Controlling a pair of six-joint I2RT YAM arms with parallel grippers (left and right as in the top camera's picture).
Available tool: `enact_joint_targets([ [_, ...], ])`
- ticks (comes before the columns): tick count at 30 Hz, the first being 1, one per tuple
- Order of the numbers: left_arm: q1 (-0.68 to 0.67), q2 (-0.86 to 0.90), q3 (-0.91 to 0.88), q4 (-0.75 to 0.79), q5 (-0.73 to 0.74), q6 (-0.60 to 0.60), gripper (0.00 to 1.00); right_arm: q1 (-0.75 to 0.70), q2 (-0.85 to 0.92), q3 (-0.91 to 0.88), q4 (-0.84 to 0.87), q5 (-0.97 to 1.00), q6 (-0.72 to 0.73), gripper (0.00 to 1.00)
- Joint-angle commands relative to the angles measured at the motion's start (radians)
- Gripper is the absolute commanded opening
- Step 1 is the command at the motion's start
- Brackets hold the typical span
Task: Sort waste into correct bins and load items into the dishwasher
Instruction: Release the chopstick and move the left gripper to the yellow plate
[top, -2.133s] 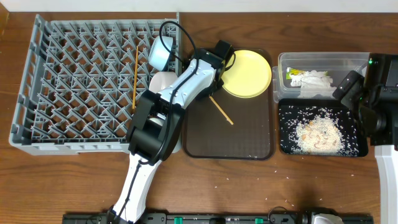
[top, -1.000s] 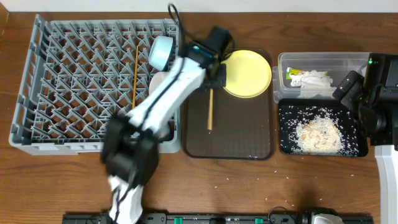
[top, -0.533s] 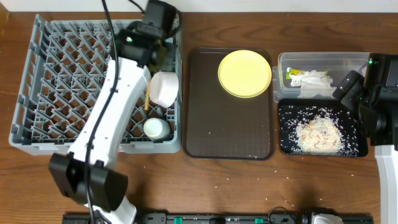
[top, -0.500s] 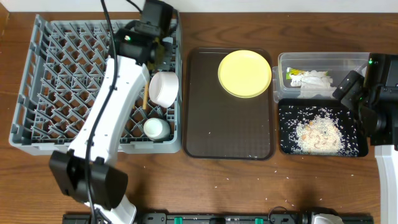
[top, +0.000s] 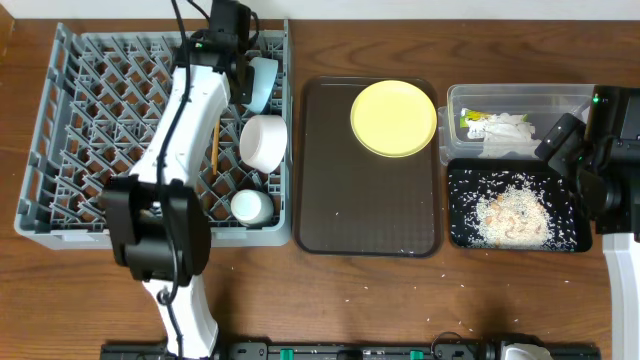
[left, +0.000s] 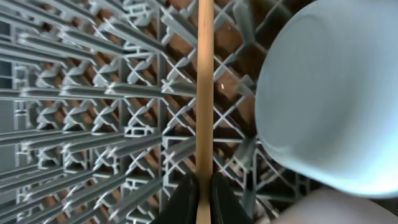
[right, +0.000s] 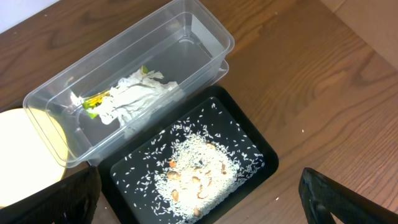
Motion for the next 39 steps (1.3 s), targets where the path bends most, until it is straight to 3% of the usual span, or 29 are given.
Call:
enact_joint_targets([
  [1,0.026,0.047,-0.010,0.010,0.009,0.025,0.07,-0.003,0.000,0.005,-0.001,0.011,0.018,0.99],
  [4,0.026,0.064,-0.010,0.011,0.009,-0.008,0.09,-0.003,-0.001,0.005,-0.001,0.011,0.018,0.99],
  [8,0.026,0.068,-0.010,0.016,0.018,-0.035,0.29,-0.003,0.000,0.005,-0.001,0.011,0.018,0.99],
  [11,0.026,0.067,-0.009,0.014,0.060,-0.040,0.36,-0.003,-0.001,0.005,-0.001,0.011,0.018,0.99],
  [13,0.026,0.059,0.003,-0.002,0.087,-0.104,0.40,-0.003,0.000,0.005,-0.001,0.011,0.018,0.99],
  [23,-0.031,-0.114,0.053,-0.058,0.464,-0.310,0.40,-0.003,-0.001,0.005,-0.001,0.011,0.018,0.99],
  [28,-0.172,-0.108,0.050,-0.063,0.457,-0.430,0.40,-0.003,-0.001,0.005,-0.001,0.011,0.018,0.99],
  [32,-0.294,-0.051,0.048,-0.051,0.357,-0.574,0.42,-0.003,-0.001,0.005,-0.001,0.011,0.018,0.99],
  [39,-0.389,0.090,0.045,0.028,0.330,-0.731,0.48,-0.003,-0.001,0.005,-0.001,0.011,0.018,0.99],
])
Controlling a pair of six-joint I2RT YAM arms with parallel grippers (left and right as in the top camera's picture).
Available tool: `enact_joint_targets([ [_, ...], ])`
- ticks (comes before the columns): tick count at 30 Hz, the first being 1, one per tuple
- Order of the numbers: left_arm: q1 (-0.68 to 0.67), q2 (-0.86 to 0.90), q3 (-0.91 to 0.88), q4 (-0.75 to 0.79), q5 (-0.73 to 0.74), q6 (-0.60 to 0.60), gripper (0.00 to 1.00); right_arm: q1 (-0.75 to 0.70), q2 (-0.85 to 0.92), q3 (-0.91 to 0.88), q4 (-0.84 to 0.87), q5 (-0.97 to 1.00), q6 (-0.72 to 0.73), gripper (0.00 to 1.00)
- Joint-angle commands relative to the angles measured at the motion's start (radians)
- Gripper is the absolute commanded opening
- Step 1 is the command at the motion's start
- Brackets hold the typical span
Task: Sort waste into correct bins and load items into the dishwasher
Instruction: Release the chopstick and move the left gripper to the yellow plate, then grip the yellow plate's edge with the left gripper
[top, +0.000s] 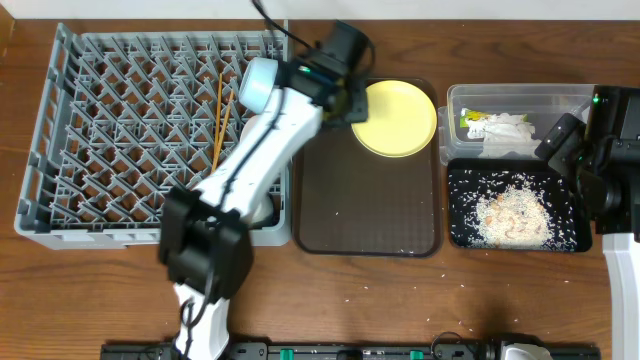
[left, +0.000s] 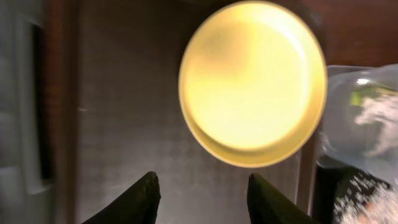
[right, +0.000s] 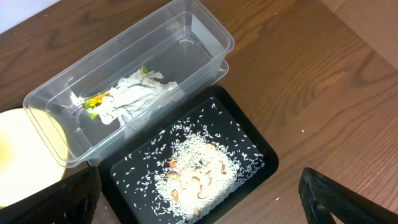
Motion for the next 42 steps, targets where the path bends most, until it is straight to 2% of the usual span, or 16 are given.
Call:
enact_joint_targets([
  [1,-0.006,0.075,-0.005,0.015,-0.036,-0.145,0.47,-0.003,-0.001,0.005,-0.001,0.011,0.018,0.99],
  [4,-0.006,0.136,-0.005,0.029,-0.032,-0.196,0.51,-0.003,-0.001,0.005,-0.001,0.011,0.018,0.99],
  [10,-0.007,0.234,-0.005,0.047,-0.014,-0.286,0.52,-0.003,-0.001,0.005,-0.001,0.011,0.018,0.99],
  [19,-0.027,0.283,-0.006,0.113,-0.014,-0.294,0.52,-0.003,-0.001,0.005,-0.001,0.011,0.018,0.99],
  [25,-0.051,0.304,-0.010,0.141,-0.014,-0.295,0.55,-0.003,0.000,0.005,-0.001,0.011,0.018,0.99],
  [29,-0.064,0.334,-0.011,0.142,-0.013,-0.329,0.55,-0.003,-0.001,0.005,-0.001,0.011,0.018,0.99],
  [32,-0.067,0.350,-0.012,0.143,-0.014,-0.346,0.48,-0.003,-0.001,0.005,-0.001,0.011,0.018,0.99],
  [34,-0.067,0.350,-0.013,0.142,-0.014,-0.346,0.39,-0.003,-0.001,0.005,-0.001,0.011,0.018,0.99],
  [36,-0.067,0.350,-0.013,0.138,-0.014,-0.345,0.22,-0.003,-0.001,0.005,-0.001,0.011,0.018,0.99],
  [37,-0.066,0.350,-0.013,0.132,-0.013,-0.345,0.08,-0.003,-0.001,0.005,-0.001,0.011,0.018,0.99],
  [42,-0.054,0.346,-0.013,0.123,0.017,-0.325,0.07,-0.003,-0.001,0.005,-0.001,0.011,0.018,0.99],
])
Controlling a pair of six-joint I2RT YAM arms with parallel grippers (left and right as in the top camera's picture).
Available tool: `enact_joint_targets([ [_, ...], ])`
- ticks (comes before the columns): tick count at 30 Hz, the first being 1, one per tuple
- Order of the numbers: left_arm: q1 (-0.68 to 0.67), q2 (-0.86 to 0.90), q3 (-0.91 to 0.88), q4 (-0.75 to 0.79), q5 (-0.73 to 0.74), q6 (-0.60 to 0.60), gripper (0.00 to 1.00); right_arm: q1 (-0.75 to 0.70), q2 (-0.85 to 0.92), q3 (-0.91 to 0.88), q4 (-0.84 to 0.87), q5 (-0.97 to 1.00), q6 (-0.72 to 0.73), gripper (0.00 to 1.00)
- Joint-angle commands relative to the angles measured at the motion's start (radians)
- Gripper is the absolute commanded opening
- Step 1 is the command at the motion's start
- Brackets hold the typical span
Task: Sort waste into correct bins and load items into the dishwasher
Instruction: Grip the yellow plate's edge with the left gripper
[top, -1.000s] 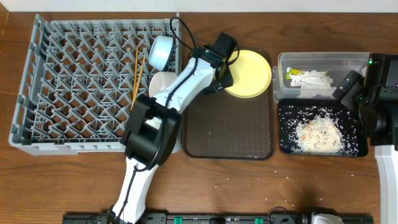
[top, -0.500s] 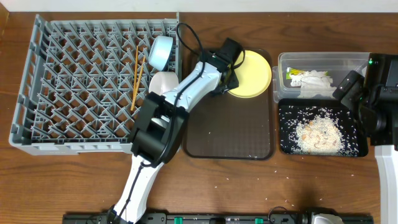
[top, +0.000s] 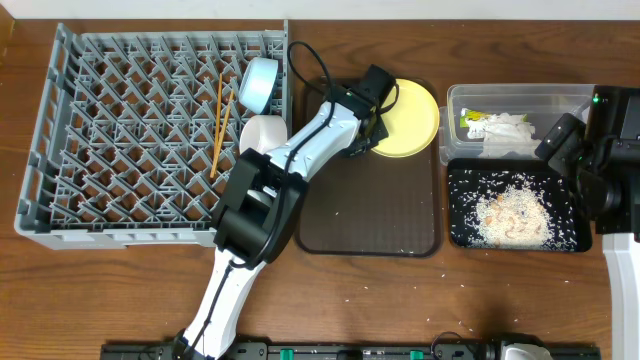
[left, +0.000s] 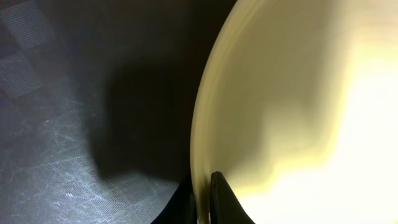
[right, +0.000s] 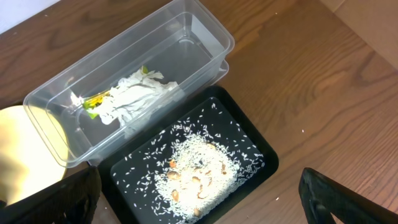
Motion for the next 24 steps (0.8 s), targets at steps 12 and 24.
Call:
enact_joint_targets([
  [12,0.007,-0.004,-0.014,-0.039,0.039,0.208,0.07,-0.003,-0.001,0.005,-0.001,0.011,0.018,0.99],
  [24,0.008,-0.005,-0.014,-0.042,0.009,0.208,0.07,-0.003,-0.001,0.005,-0.001,0.011,0.018,0.99],
])
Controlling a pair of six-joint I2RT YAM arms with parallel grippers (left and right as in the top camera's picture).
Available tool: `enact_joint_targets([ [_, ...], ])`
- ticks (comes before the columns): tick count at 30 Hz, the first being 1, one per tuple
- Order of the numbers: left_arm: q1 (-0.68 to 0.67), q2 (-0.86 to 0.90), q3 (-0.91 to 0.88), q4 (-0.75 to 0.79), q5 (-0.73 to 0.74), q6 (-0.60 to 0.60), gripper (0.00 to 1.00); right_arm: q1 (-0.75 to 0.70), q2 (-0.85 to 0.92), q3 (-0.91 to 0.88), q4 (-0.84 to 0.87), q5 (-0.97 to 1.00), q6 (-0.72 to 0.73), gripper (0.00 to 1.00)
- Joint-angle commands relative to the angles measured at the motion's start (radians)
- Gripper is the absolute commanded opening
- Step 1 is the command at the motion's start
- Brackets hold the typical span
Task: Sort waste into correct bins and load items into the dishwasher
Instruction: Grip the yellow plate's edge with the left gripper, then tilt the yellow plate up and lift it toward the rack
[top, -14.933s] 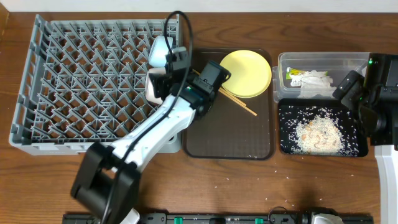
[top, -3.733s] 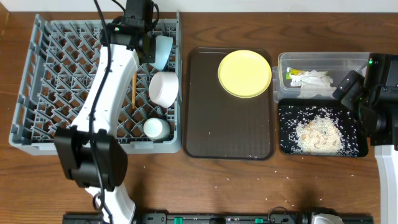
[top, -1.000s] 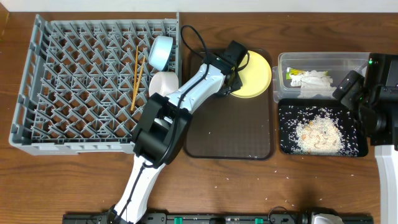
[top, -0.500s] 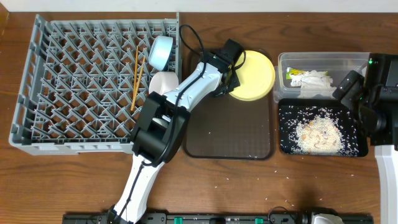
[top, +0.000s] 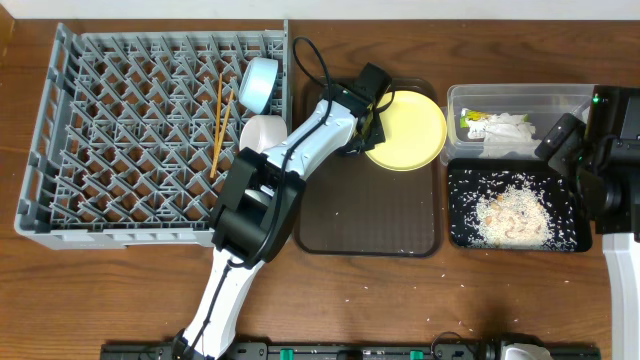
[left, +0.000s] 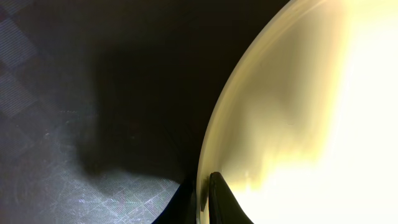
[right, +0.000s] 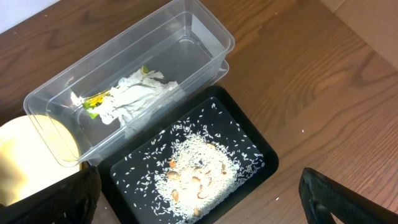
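Note:
A yellow plate (top: 408, 135) (left: 311, 118) is tilted up off the dark brown tray (top: 365, 215), its right side nearing the clear bin. My left gripper (top: 368, 132) (left: 203, 205) is shut on the plate's left rim, one finger on each face. The grey dish rack (top: 120, 130) holds two wooden chopsticks (top: 217, 125), a light blue cup (top: 258, 83) and a white bowl (top: 262, 130). My right gripper (right: 199, 199) stands wide open above the black bin of rice (right: 196, 165), nothing between its fingers.
A clear plastic bin (top: 510, 120) with crumpled paper waste sits at the back right, the black bin (top: 510, 210) in front of it. Loose rice grains lie on the tray and on the table's front part. Another white cup is mostly hidden under my left arm.
The plate, held by my left gripper at its left rim, has shifted slightly to the right and tilted further. The right arm has not moved.
My left gripper was over the rack, shut on a chopstick beside the blue cup. Then both chopsticks lay in the rack and the gripper was open above the yellow plate on the tray. Then it was shut on the plate's rim, and now holds it tilted.

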Motion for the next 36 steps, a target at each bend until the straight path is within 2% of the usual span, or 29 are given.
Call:
enact_joint_targets([
  [1,-0.003,0.002,-0.014,-0.017,-0.029,0.028,0.07,-0.003,-0.001,0.005,-0.001,0.011,0.018,0.99],
  [13,0.011,-0.019,-0.014,-0.029,-0.029,0.032,0.07,-0.003,-0.001,0.005,-0.001,0.011,0.018,0.99],
  [19,0.020,-0.106,-0.014,-0.032,-0.082,0.099,0.07,-0.003,-0.001,0.005,-0.001,0.011,0.018,0.99],
  [27,0.026,-0.158,-0.014,-0.068,-0.086,0.120,0.07,-0.003,-0.001,0.005,-0.001,0.011,0.018,0.99],
  [36,0.035,-0.253,-0.014,-0.073,-0.121,0.263,0.07,-0.003,-0.001,0.005,-0.001,0.011,0.018,0.99],
])
